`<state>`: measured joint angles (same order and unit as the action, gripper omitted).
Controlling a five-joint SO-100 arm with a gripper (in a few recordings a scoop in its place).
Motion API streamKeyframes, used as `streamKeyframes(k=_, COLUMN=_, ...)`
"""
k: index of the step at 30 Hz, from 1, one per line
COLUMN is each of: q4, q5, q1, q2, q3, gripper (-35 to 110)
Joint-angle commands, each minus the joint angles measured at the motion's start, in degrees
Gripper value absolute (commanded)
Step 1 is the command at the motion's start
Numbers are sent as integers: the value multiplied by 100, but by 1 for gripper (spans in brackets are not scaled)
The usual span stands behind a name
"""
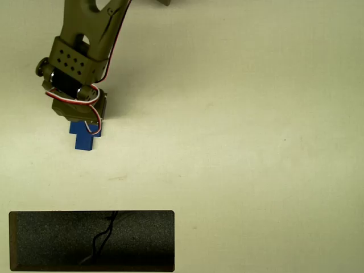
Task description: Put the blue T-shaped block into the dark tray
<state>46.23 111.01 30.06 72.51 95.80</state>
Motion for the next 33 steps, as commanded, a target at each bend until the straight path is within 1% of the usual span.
streamKeyframes(k=1, q4=123, q5=-70, q1=26, q2=-132, q3=-492, gripper=0)
streamKeyframes(k=8, q4=202, q5=-123, q1=44, q2=-677, q3=-1169, gripper=0)
streamKeyframes(k=17, q4=501, q5=-123, q1=-97, q2=-466, q3=-1266, gripper=0)
streamKeyframes(k=24, q4=202, q5=-431, q1=-299, q2=-747, q3=-1362, gripper=0)
streamKeyframes(k=33, q4=-325, q5=-1134, q1=-712, q2=-1854, q3=-2558, gripper=0)
